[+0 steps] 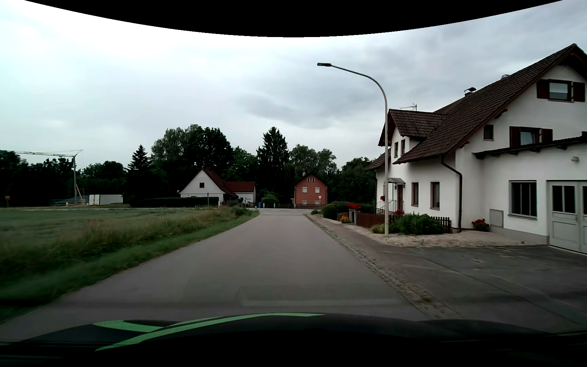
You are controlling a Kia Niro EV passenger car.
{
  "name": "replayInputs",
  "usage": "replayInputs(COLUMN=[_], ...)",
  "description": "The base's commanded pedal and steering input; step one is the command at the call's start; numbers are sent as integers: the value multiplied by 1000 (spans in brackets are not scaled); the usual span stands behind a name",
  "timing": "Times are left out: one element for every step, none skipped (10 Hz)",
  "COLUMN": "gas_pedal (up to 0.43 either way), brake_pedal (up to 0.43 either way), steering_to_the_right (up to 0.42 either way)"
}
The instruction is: Follow the waypoints while adhering to traffic rules and regulations
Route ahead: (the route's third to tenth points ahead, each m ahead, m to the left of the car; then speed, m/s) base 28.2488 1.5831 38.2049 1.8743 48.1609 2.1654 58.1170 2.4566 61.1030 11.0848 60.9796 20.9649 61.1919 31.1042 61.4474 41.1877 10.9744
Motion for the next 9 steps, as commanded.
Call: replayInputs(gas_pedal=[0,0,0,0,0,0,0,0,0], brake_pedal=[61,61,67,73,85,85,104,110,116], steering_to_the_right=[2,2,2,1,1,2,2,2,2])
